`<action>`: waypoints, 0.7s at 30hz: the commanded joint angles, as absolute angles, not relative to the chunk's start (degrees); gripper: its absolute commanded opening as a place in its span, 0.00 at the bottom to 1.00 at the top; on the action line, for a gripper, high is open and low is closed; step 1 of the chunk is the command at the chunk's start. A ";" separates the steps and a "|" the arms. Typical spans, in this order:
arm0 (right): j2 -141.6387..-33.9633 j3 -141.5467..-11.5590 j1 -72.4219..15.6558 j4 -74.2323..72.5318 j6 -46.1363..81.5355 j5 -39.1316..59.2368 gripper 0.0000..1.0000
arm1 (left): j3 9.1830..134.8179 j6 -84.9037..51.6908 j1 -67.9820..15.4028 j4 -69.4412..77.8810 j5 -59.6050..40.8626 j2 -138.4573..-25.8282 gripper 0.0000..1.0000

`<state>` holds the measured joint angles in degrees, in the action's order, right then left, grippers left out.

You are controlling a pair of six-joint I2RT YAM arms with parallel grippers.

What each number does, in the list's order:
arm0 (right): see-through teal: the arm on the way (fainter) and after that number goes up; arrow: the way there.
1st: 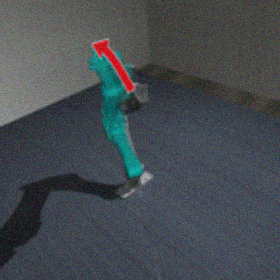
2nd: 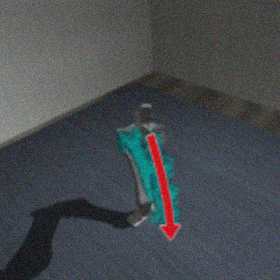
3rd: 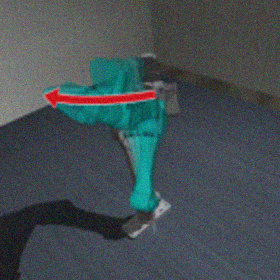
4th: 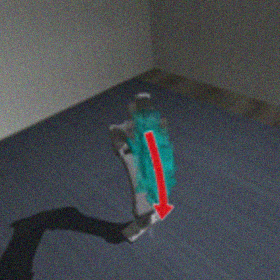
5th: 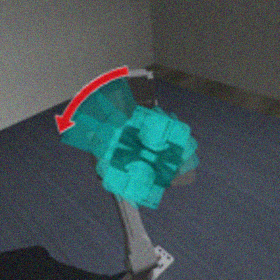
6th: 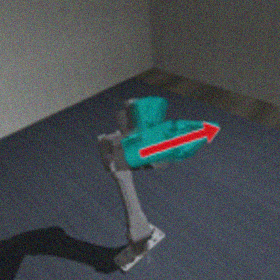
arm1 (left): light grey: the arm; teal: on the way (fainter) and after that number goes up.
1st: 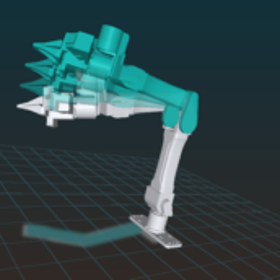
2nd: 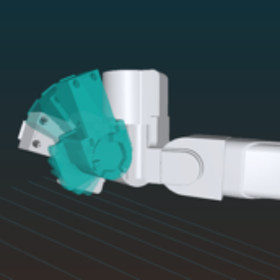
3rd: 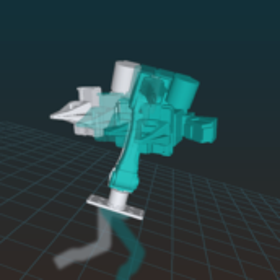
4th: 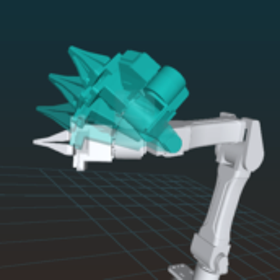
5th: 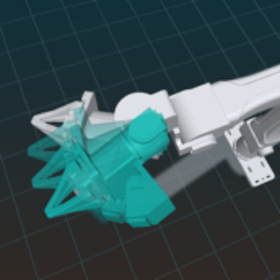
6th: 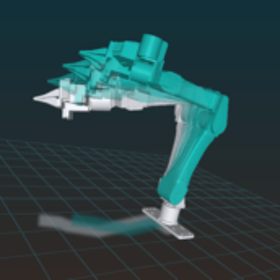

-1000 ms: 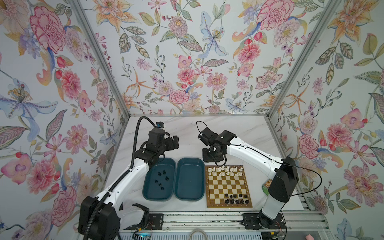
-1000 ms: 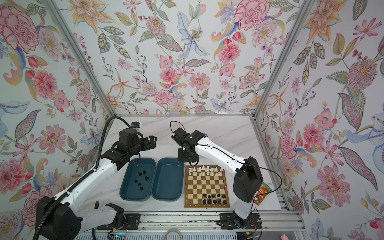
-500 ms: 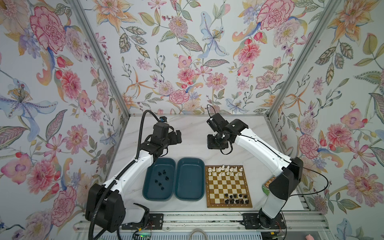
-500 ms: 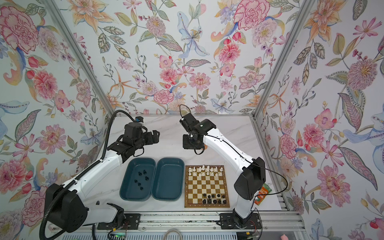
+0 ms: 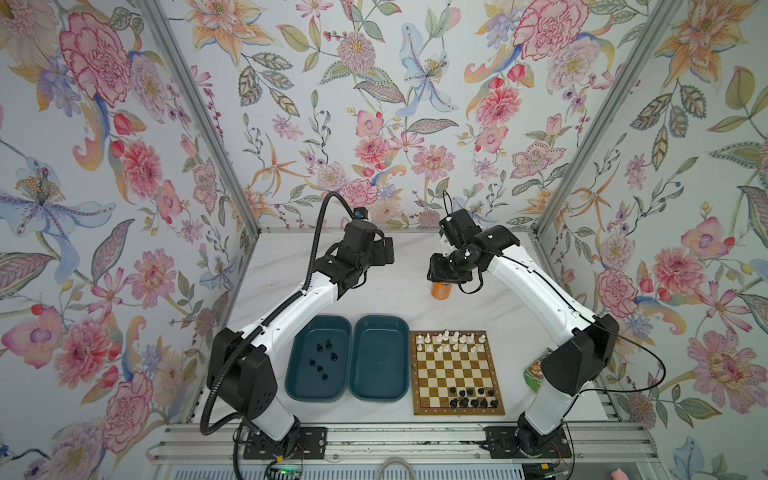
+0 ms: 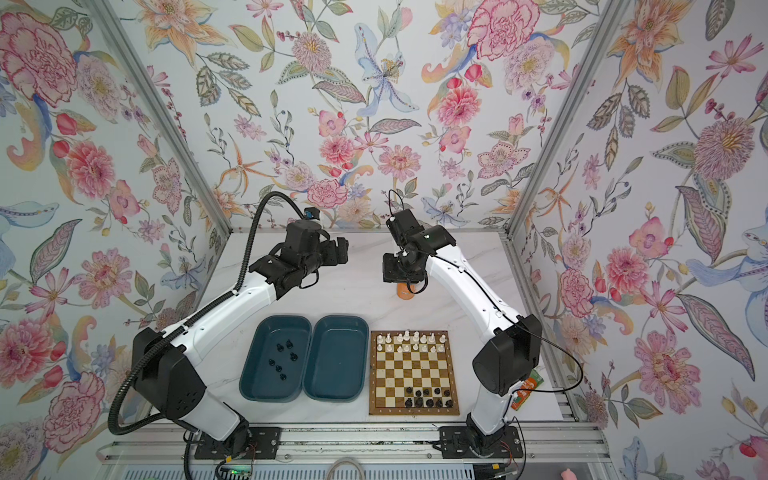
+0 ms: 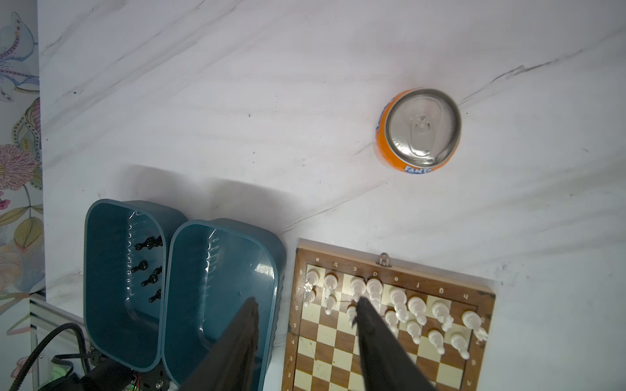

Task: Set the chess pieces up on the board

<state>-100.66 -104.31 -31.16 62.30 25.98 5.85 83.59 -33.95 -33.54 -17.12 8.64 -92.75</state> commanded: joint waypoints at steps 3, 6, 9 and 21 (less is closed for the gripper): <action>-96.79 -98.68 -27.22 60.10 22.30 12.04 0.53 | 84.48 -37.60 -36.92 -24.85 16.66 -92.06 0.94; -94.77 -95.23 -24.72 58.23 21.80 15.64 0.58 | 82.63 -40.54 -39.64 -29.24 20.34 -90.90 0.94; -93.23 -91.99 -22.94 56.64 20.70 17.97 0.73 | 80.08 -43.76 -42.47 -33.43 23.70 -90.00 0.94; -93.71 -93.00 -22.66 55.07 21.81 18.58 0.74 | 68.84 -49.17 -38.79 -38.24 23.59 -81.64 0.89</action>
<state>-93.86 -91.44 -22.31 55.72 21.43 18.09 71.16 -47.66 -41.47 -34.39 23.16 -81.95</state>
